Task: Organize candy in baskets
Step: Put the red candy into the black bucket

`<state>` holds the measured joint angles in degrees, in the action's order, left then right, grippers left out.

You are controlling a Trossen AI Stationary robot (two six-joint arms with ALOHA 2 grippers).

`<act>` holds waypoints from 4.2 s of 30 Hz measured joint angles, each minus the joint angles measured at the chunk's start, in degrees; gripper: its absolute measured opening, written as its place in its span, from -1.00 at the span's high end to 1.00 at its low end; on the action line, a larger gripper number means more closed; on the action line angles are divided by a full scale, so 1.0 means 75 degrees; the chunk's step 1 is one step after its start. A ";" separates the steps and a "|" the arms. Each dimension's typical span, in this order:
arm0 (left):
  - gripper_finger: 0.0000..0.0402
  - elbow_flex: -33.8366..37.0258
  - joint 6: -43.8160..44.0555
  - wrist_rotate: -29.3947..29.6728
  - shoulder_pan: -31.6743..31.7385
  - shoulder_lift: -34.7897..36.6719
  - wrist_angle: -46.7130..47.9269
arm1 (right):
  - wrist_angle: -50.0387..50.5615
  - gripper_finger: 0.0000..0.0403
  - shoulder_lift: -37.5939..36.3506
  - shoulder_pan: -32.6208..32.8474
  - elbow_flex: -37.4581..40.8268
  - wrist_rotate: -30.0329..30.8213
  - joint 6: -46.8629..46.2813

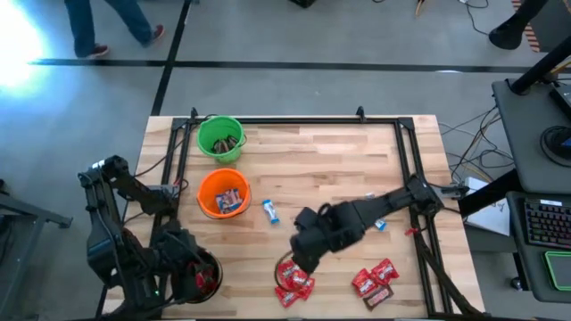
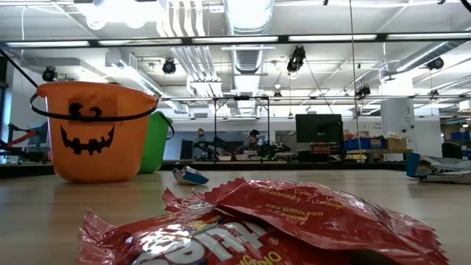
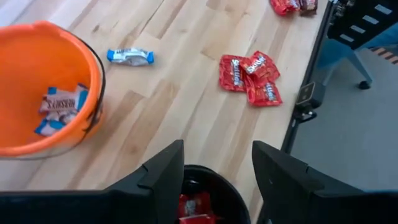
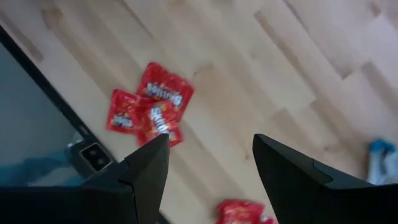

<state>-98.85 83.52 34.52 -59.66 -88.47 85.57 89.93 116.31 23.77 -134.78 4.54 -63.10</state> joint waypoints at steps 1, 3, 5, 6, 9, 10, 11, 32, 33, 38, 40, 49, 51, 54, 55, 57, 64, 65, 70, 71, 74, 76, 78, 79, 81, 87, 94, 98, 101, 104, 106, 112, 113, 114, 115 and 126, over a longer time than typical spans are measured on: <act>0.15 0.0002 -0.0097 0.0008 0.0012 0.0000 -0.0002 | 0.0000 -0.11 0.0000 0.0131 0.0000 0.0010 -0.0238; 0.15 0.0006 -0.0263 0.0011 0.0006 0.0000 0.0007 | 0.0000 -0.11 0.0000 0.0411 0.0000 0.0019 -0.0730; 0.15 0.0006 -0.0413 0.0009 0.0006 0.0000 0.0013 | 0.0000 -0.11 0.0000 0.0700 0.0003 0.0009 -0.1243; 0.15 0.0006 -0.0514 0.0009 0.0006 0.0000 0.0013 | 0.0002 -0.11 0.0000 0.0840 0.0003 -0.0004 -0.1515; 0.15 0.0009 -0.0754 0.0009 0.0017 0.0000 0.0024 | 0.0006 -0.11 0.0000 0.1209 0.0029 0.0003 -0.2255; 0.15 0.0009 -0.0825 0.0009 0.0024 0.0000 0.0024 | 0.0007 -0.11 0.0000 0.1326 0.0052 0.0008 -0.2504; 0.15 0.0009 -0.0879 0.0009 0.0023 0.0000 0.0032 | 0.0009 -0.11 0.0000 0.1441 0.0074 0.0012 -0.2750; 0.19 0.1148 -0.2775 -0.0340 0.1316 -0.0199 -0.3948 | 0.0013 -0.11 0.0003 0.2591 0.0143 -0.0204 -0.3478; 0.20 0.1148 -0.2803 -0.0336 0.1390 -0.0257 -0.4106 | 0.0012 -0.11 0.0003 0.2656 0.0143 -0.0208 -0.3406; 0.21 0.1151 -0.2821 -0.0465 0.1787 -0.0725 -0.4954 | 0.0012 -0.11 0.0003 0.2935 0.0143 -0.0240 -0.3017; 0.21 0.1151 -0.2817 -0.0552 0.1953 -0.0974 -0.5291 | 0.0012 -0.11 0.0003 0.3005 0.0143 -0.0232 -0.2822; 0.21 0.1151 -0.2461 -0.0999 0.2641 -0.2142 -0.5752 | 0.0015 -0.11 0.0003 0.3098 0.0143 -0.0059 -0.1833; 0.21 0.1151 -0.2532 -0.1188 0.2746 -0.2333 -0.5752 | 0.0012 -0.11 0.0003 0.3095 0.0143 -0.0048 -0.1568; 0.21 0.1149 -0.2758 -0.1537 0.2876 -0.2589 -0.5567 | 0.0012 -0.11 0.0003 0.3098 0.0143 -0.0057 -0.1178; 0.21 0.1150 -0.2709 -0.1597 0.2908 -0.2657 -0.5418 | 0.0013 -0.11 0.0003 0.3104 0.0143 -0.0062 -0.1033; 0.21 0.1148 -0.2648 -0.1873 0.2990 -0.2799 -0.5185 | 0.0015 -0.11 0.0003 0.3104 0.0143 -0.0060 -0.0832; 0.21 0.1139 -0.3494 -0.2363 0.3204 -0.3006 -0.5204 | 0.0012 -0.11 0.0003 0.3098 0.0143 -0.0062 -0.0372; 0.21 0.1138 -0.3766 -0.2436 0.3231 -0.2998 -0.5203 | 0.0012 -0.11 0.0001 0.3098 0.0143 -0.0064 -0.0326; 0.21 0.1137 -0.4582 -0.2809 0.3378 -0.2987 -0.5104 | 0.0012 -0.11 -0.0039 0.3098 0.0143 -0.0062 -0.0235; 0.21 0.1137 -0.4724 -0.2806 0.3401 -0.2987 -0.5087 | 0.0012 -0.11 -0.0047 0.3098 0.0143 -0.0062 -0.0239; 0.21 0.1137 -0.4865 -0.2812 0.3504 -0.2987 -0.5056 | 0.0012 -0.11 -0.0050 0.3098 0.0143 -0.0050 -0.0428; 0.21 0.1137 -0.4866 -0.2814 0.3580 -0.2987 -0.5060 | 0.0011 -0.11 -0.0050 0.3095 0.0143 -0.0002 -0.0576; 0.21 0.1138 -0.4630 -0.2810 0.3694 -0.2987 -0.5052 | 0.0012 -0.11 -0.0050 0.3095 0.0143 0.0000 -0.0742; 0.21 0.1137 -0.4260 -0.2797 0.3761 -0.2987 -0.5019 | 0.0012 -0.11 -0.0050 0.3095 0.0143 0.0006 -0.0865; 0.21 0.1138 -0.3480 -0.2750 0.3899 -0.2987 -0.4959 | 0.0012 -0.11 -0.0050 0.3095 0.0143 0.0063 -0.1086; 0.17 0.1137 -0.1980 -0.2750 0.4340 -0.2987 -0.4976 | 0.0012 -0.11 -0.0050 0.3095 0.0143 0.0184 -0.1705; 0.05 0.1145 -0.1034 -0.2678 0.4663 -0.3089 -0.4978 | 0.0009 -0.11 -0.0050 0.3095 0.0143 0.0188 -0.1850; 0.00 0.1150 -0.0996 -0.3087 0.4623 -0.3511 -0.5145 | 0.0014 -0.11 -0.0050 0.3101 0.0143 0.0188 -0.1847; -0.03 0.1125 -0.0973 -0.3966 0.4587 -0.3903 -0.5329 | 0.0012 -0.11 -0.0050 0.3133 0.0143 0.0188 -0.1842; -0.06 0.0927 -0.0986 -0.4565 0.4558 -0.4301 -0.5352 | 0.0009 -0.11 -0.0050 0.3165 0.0143 0.0188 -0.1776; -0.06 0.0753 -0.1028 -0.4816 0.4552 -0.4529 -0.5346 | 0.0009 -0.11 -0.0050 0.3168 0.0143 0.0177 -0.1711; -0.07 -0.0049 -0.1382 -0.4819 0.4555 -0.5129 -0.5344 | 0.0011 -0.11 -0.0050 0.3188 0.0143 0.0173 -0.1585; -0.07 -0.0198 -0.1467 -0.4781 0.4555 -0.5250 -0.5352 | 0.0011 -0.11 -0.0050 0.3194 0.0143 0.0174 -0.1587; -0.07 -0.0329 -0.1546 -0.4754 0.4555 -0.5377 -0.5331 | 0.0009 -0.11 -0.0050 0.3200 0.0143 0.0171 -0.1588; -0.07 -0.0452 -0.1614 -0.4750 0.4555 -0.5518 -0.5276 | 0.0014 -0.11 -0.0050 0.3209 0.0143 0.0171 -0.1586; -0.07 -0.1694 -0.2007 -0.4642 0.4559 -0.6471 -0.4039 | 0.0014 -0.11 -0.0050 0.3381 0.0143 0.0139 -0.1585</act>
<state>-111.55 68.47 -0.30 -25.47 -137.00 55.28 90.03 115.94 49.13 -133.71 5.59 -74.98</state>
